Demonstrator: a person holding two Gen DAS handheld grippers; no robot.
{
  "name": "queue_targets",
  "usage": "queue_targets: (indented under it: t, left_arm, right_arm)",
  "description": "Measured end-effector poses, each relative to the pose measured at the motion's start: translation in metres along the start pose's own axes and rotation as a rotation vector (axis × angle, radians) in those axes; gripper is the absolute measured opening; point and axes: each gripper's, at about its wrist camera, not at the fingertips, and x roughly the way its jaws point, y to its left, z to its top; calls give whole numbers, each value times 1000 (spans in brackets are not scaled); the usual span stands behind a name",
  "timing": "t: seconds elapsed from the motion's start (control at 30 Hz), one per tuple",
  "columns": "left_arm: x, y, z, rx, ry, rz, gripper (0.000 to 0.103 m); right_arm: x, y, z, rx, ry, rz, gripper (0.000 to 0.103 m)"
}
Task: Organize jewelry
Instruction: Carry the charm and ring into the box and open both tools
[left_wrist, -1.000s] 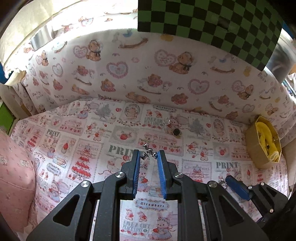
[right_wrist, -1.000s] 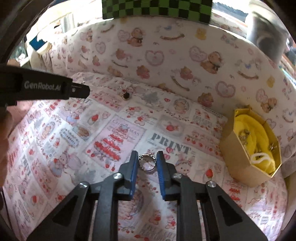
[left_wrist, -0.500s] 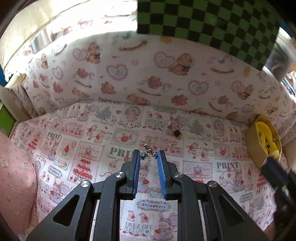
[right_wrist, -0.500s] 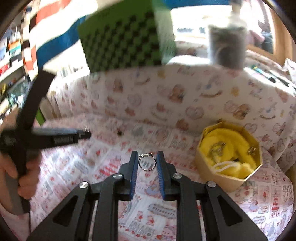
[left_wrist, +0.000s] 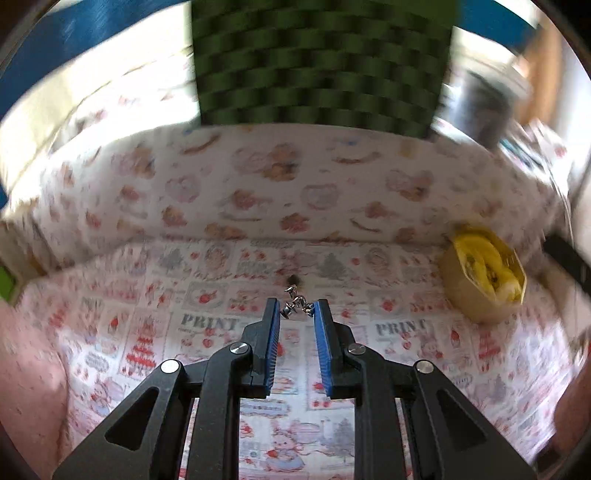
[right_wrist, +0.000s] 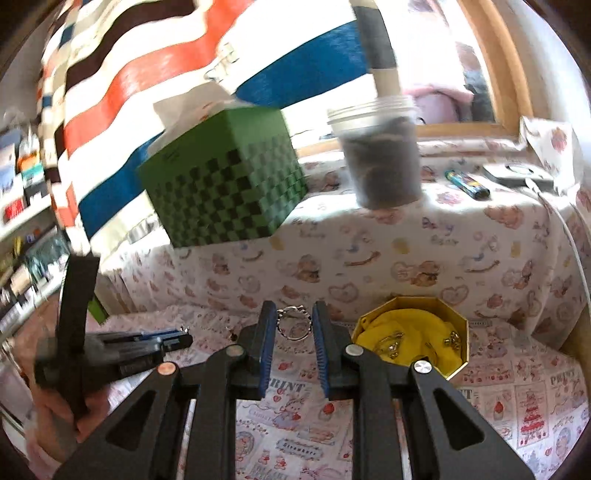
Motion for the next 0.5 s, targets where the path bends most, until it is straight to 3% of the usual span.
queue_targets:
  t: [0.13,0.23,0.33,0.5]
  left_arm:
    - [-7,-31,-6,72,-34,-77,18]
    - [-10,-46,-5,110,-81,-79,18]
    - [-3,-64,9,102,-59,-140,18]
    - [8,-105,31,103,-20,-201,18]
  right_arm:
    - [-5,-23,7,77,5,1,19]
    - [-4,-41,11,119,33,-32,19]
    - [2,-67,13,208,89,-2,19]
    - [16,-94,8,241,145,-75,19]
